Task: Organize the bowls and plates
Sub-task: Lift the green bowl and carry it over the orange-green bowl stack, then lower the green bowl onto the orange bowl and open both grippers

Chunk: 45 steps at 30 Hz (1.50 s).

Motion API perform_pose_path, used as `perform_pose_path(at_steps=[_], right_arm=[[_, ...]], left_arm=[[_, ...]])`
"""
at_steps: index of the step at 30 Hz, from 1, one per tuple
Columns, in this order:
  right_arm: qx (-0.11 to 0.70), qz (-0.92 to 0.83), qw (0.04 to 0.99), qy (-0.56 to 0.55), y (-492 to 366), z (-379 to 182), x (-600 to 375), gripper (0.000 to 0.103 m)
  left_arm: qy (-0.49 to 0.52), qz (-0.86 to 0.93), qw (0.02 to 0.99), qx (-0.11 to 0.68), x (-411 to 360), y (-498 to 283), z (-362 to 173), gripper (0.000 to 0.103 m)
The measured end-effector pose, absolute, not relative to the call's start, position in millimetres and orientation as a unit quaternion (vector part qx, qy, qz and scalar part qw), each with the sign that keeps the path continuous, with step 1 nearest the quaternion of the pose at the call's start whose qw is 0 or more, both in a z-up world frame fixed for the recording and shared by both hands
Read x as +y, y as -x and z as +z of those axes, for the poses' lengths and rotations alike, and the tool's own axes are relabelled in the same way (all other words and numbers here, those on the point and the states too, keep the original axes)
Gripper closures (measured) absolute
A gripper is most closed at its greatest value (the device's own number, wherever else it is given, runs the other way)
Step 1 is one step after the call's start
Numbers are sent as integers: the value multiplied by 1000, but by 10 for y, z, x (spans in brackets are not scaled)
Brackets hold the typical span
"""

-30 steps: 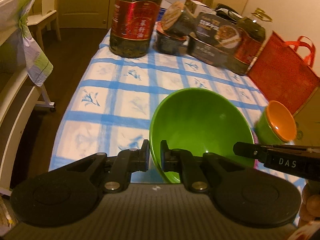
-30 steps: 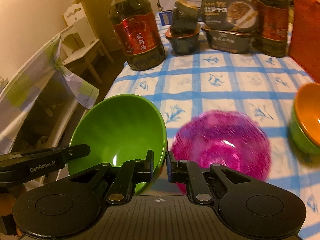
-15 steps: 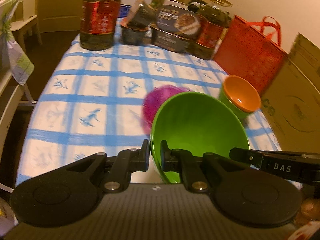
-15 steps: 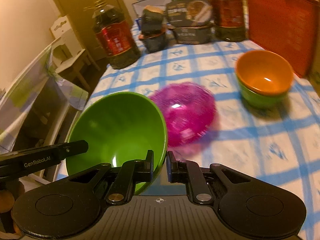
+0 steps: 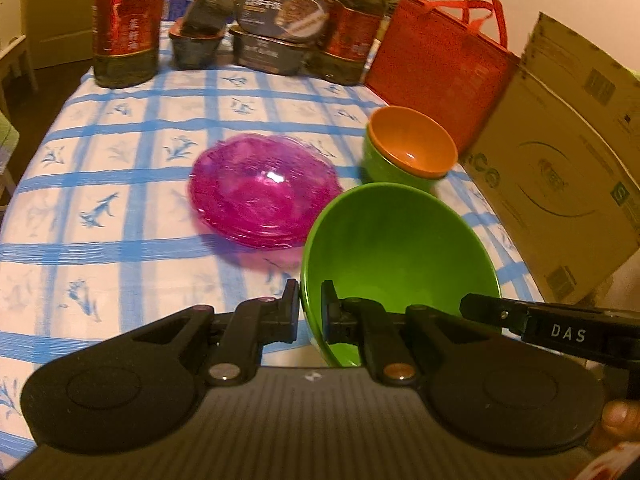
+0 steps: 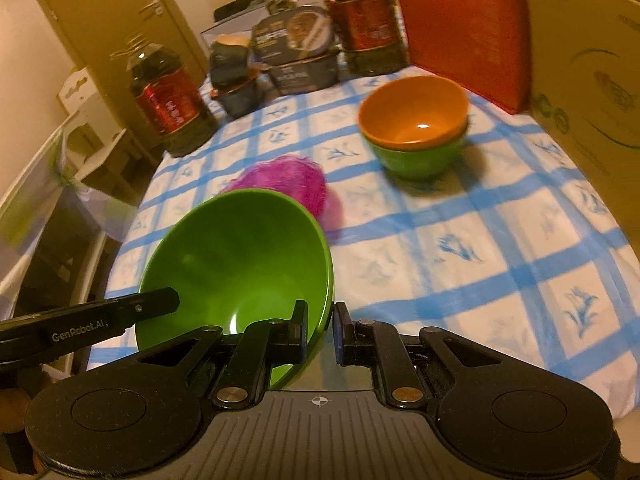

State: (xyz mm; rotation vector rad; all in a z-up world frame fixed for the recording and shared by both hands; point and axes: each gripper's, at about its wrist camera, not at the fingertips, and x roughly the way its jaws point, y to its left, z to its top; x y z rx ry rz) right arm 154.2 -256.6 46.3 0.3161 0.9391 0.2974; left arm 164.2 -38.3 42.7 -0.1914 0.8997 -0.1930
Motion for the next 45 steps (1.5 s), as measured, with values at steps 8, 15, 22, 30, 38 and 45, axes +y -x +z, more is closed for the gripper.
perform_pose_path(at_steps=[8, 15, 22, 30, 38, 45], right_arm=[[446, 126, 870, -167, -1521, 457, -2846, 90], [443, 118, 871, -177, -1565, 461, -3029, 90], [441, 110, 872, -181, -1733, 495, -3178, 90], [429, 106, 879, -178, -2110, 634, -3372, 90], [420, 100, 885, -175, -2655, 733, -3550, 90], [419, 97, 886, -176, -3200, 723, -3661, 90]], left_arm=[[80, -109, 889, 437, -644, -1718, 431, 94], [71, -118, 887, 440, -832, -1815, 434, 94], [68, -127, 887, 439, -999, -2035, 498, 94], [70, -136, 890, 429, -1201, -2463, 653, 94], [65, -141, 893, 423, -1405, -3014, 741, 94], [68, -138, 893, 423, -1517, -3545, 691, 94]])
